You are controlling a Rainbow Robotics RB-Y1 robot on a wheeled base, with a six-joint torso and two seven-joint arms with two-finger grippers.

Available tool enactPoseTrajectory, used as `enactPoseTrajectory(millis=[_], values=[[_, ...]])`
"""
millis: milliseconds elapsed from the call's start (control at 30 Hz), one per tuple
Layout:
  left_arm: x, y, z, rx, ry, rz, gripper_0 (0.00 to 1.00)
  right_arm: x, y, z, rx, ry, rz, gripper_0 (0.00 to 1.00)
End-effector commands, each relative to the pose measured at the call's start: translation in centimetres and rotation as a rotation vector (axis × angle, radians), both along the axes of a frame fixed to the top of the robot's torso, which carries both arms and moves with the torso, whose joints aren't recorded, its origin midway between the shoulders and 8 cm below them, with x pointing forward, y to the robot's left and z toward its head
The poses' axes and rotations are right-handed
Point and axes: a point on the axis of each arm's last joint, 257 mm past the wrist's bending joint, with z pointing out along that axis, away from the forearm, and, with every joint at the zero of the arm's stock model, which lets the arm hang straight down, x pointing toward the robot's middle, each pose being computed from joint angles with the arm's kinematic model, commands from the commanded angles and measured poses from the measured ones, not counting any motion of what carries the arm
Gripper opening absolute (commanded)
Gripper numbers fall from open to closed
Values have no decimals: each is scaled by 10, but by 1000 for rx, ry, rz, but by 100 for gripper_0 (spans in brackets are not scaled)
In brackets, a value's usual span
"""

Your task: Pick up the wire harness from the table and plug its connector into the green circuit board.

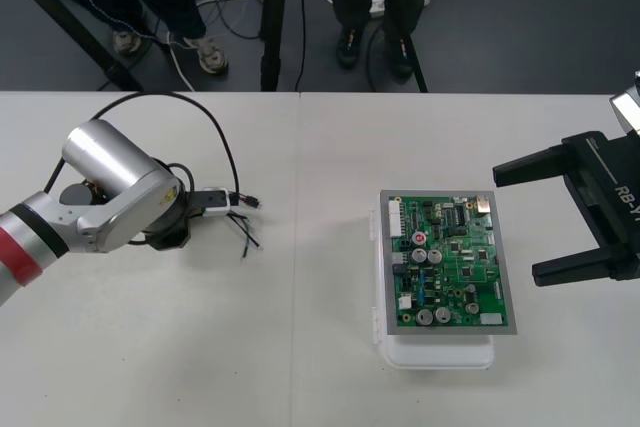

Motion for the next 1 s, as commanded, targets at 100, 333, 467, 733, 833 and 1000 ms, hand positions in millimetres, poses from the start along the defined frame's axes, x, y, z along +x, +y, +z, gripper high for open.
enactPoseTrajectory(millis=[100,333,467,733,833,1000], values=[[35,-30,64,-158,-115,-11,0,3,-8,12,-26,-33,-11,100],[34,-54,95,-289,-152,-22,0,3,-8,12,-26,-33,-11,100],[30,-69,116,-382,-173,-30,0,3,-8,12,-26,-33,-11,100],[16,-118,157,-523,-235,-110,0,3,-8,12,-26,-33,-11,100],[8,-139,166,-587,-248,-129,0,3,-8,12,-26,-33,-11,100],[-9,-176,191,-720,-275,-165,0,3,-8,12,-26,-33,-11,100]])
